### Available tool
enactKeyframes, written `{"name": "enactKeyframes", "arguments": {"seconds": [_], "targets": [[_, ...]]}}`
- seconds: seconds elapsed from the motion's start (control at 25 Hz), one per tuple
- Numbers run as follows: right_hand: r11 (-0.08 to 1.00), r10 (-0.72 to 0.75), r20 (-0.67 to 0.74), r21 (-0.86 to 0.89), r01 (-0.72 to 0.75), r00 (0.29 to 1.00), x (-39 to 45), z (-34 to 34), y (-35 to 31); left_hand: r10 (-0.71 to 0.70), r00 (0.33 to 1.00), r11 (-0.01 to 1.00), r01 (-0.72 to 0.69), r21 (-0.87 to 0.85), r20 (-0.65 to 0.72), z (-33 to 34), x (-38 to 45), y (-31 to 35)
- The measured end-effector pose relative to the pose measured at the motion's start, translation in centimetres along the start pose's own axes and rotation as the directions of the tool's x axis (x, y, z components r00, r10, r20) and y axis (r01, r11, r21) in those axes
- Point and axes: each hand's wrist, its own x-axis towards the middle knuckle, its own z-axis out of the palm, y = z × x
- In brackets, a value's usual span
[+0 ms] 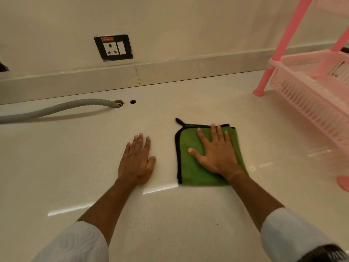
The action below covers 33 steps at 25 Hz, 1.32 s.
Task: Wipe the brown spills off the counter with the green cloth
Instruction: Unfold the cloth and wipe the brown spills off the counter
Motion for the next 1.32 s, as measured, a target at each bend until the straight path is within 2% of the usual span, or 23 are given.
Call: {"name": "enactKeyframes", "arguments": {"seconds": [0.08,0.16,0.28,0.4,0.64,0.76,0.88,1.0,1.08,1.16,1.32], "targets": [[0.99,-0.142,0.02,0.004,0.142,0.99,-3.8,0.0,-0.6,0.003,1.0,1.0,-0.003,0.004,-0.005,0.0,-0.1,-0.1],[0.982,-0.188,0.033,0.002,0.188,0.982,-7.2,-0.2,1.4,0.003,1.0,1.0,-0.003,-0.005,0.005,-0.3,-0.1,0.0],[0.999,-0.024,0.022,-0.028,0.024,0.999,-6.7,-0.8,6.0,0.003,1.0,1.0,-0.003,-0.021,0.006,-0.6,-0.4,0.4],[0.99,0.133,-0.004,-0.037,-0.133,0.991,-1.8,-1.0,8.4,-0.004,1.0,1.0,0.004,-0.03,-0.003,-0.8,-0.5,0.5],[0.963,0.269,0.004,0.018,-0.269,0.963,10.1,-0.8,6.3,-0.012,1.0,0.999,0.01,-0.043,-0.026,-0.5,-0.3,0.5],[0.976,0.216,0.029,0.008,-0.216,0.976,14.1,-0.8,2.7,-0.014,0.999,0.999,0.012,-0.045,-0.034,-0.3,-0.3,0.5],[0.999,0.05,0.038,-0.008,-0.05,0.998,15.0,-0.5,-1.4,-0.01,0.999,1.0,0.009,-0.029,-0.04,-0.3,-0.2,0.4],[0.987,-0.162,0.03,-0.006,0.162,0.986,11.2,-0.1,-3.7,-0.012,0.999,0.999,0.01,-0.038,-0.045,-0.4,-0.3,0.4],[0.965,-0.262,0.012,0.008,0.262,0.965,7.1,0.3,-2.7,-0.01,0.999,0.999,0.008,-0.037,-0.043,-0.4,-0.3,0.3],[0.967,-0.256,0.009,0.007,0.256,0.967,4.2,0.4,-0.5,-0.012,0.999,0.999,0.01,-0.049,-0.045,-0.3,-0.3,0.3],[0.997,-0.07,0.014,0.016,0.069,0.997,5.1,0.1,-0.6,-0.015,1.0,0.999,0.014,-0.052,-0.022,-0.4,-0.3,0.3]]}}
